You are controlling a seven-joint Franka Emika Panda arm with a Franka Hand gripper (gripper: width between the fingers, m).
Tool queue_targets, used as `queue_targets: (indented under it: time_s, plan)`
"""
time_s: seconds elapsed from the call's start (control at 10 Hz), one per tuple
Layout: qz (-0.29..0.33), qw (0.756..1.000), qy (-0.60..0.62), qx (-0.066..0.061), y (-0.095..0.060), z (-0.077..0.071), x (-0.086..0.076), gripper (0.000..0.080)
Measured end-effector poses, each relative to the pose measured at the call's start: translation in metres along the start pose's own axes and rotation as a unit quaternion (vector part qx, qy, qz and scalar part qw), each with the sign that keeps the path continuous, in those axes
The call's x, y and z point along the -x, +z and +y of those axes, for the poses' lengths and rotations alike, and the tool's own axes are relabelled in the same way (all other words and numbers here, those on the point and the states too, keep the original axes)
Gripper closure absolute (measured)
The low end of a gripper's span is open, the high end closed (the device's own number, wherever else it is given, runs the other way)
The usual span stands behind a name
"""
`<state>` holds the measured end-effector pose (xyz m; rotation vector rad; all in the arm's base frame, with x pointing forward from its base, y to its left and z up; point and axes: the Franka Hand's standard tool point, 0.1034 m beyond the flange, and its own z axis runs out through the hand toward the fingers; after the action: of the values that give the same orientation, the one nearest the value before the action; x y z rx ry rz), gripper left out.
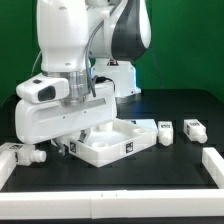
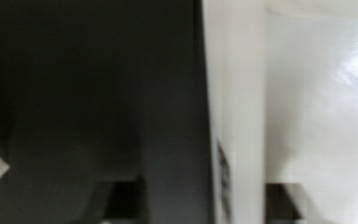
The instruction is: Assemble square table
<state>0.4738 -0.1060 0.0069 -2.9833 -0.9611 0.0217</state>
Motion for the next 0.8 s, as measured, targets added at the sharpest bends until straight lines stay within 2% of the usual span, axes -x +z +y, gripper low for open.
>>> queue_targets:
  time_s: [0.1, 0.2, 0.3, 0.4, 0.5, 0.6, 0.8]
  plan:
    - [0.000, 1.000, 0.000, 0.000, 0.000, 0.000, 0.000, 0.0693]
    - [0.000, 1.000, 0.000, 0.000, 0.000, 0.000, 0.000, 0.0693]
    - [0.000, 1.000, 0.000, 0.000, 0.000, 0.000, 0.000, 0.0748]
    - [0.000, 1.000, 0.000, 0.000, 0.000, 0.000, 0.000, 0.0748]
    - [-0.007, 1.000, 0.018, -0.010, -0.003, -0.001, -0.002, 0.0748]
    - [-0.013, 0.999, 0.037, -0.017, -0.017, 0.004, -0.014, 0.0748]
    - [-0.030, 0.994, 0.105, -0.022, -0.043, 0.005, -0.048, 0.0748]
